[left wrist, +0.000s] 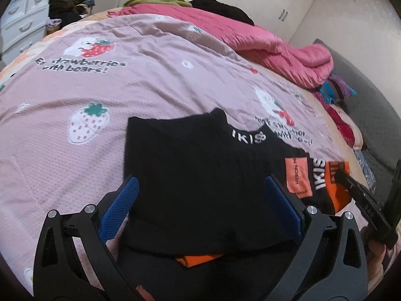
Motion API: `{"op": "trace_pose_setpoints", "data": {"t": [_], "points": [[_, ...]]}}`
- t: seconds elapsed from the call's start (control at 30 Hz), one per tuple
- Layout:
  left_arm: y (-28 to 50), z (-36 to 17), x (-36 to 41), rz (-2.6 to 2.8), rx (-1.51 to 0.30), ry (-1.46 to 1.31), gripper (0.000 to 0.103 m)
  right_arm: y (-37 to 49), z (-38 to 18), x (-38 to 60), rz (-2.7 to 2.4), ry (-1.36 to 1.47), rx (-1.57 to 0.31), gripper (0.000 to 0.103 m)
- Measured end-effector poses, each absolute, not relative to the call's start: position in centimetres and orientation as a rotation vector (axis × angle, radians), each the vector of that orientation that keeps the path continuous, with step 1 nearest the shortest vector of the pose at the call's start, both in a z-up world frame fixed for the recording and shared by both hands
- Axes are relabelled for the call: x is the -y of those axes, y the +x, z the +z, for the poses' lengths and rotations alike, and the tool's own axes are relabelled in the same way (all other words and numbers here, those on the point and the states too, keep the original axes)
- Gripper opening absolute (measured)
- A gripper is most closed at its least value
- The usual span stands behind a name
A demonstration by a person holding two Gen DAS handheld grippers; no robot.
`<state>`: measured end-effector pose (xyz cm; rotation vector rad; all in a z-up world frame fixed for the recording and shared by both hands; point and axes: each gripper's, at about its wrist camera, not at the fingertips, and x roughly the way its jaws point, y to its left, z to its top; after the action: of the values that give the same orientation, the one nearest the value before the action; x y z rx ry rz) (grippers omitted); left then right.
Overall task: Fold small clothes
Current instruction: 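Lay the orange cuff flat on the chest and open the right tool, then move both open tools back along the sweatshirt toward its hem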
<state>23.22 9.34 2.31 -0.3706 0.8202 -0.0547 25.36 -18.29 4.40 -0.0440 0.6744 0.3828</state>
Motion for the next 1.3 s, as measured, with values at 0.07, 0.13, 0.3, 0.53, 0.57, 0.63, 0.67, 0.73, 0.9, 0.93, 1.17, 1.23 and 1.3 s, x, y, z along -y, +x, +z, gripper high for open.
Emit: {"op": "trace_pose_setpoints", "data": {"t": [0.07,0.13,0.3,0.53,0.57,0.63,0.67,0.73,0.9,0.93,1.17,1.23,1.3], "points": [[23.4,2.1,-8.9,-0.059,-0.828,-0.356,0.094,25.3,4.2,18.3,0.377,-0.049,-0.678,0.008],[23.5,2.0,-8.9,-0.058,-0.832,-0.354,0.094,25.2,4.2,18.4,0.369,-0.059,-0.680,0.008],[23.4,2.0,-10.8,-0.027,-0.823,-0.395,0.093,25.4,4.0,18.6,0.355,-0.060,-0.697,0.011],[22.7,2.5,-13.5,0.018,-0.779,-0.462,0.088,25.4,3.9,19.3,0.339,-0.039,-0.709,0.019],[22.7,2.6,-13.4,0.012,-0.776,-0.463,0.085,25.3,4.0,19.3,0.342,-0.035,-0.707,0.023],[22.8,2.6,-12.9,-0.007,-0.777,-0.461,0.075,25.0,4.2,19.1,0.360,-0.035,-0.702,0.024],[22.9,2.6,-12.6,-0.019,-0.782,-0.454,0.073,24.9,4.1,18.9,0.370,-0.036,-0.704,0.025],[23.1,2.5,-11.6,-0.049,-0.796,-0.432,0.059,24.6,4.1,18.4,0.392,-0.039,-0.709,0.026],[23.6,1.6,-8.6,-0.161,-0.857,-0.381,0.043,24.1,3.5,16.9,0.442,-0.072,-0.738,0.034],[23.7,1.3,-8.0,-0.170,-0.872,-0.362,0.043,23.9,3.3,16.6,0.451,-0.079,-0.743,0.035],[24.3,-1.6,-6.8,-0.140,-1.000,-0.260,0.043,23.0,1.8,15.0,0.519,-0.102,-0.795,0.041],[24.2,-1.9,-6.8,-0.149,-1.005,-0.241,0.043,23.0,1.3,14.8,0.535,-0.098,-0.815,0.041],[23.9,-2.0,-6.6,-0.146,-1.006,-0.207,0.043,22.9,0.8,14.6,0.536,-0.110,-0.827,0.042]]}}
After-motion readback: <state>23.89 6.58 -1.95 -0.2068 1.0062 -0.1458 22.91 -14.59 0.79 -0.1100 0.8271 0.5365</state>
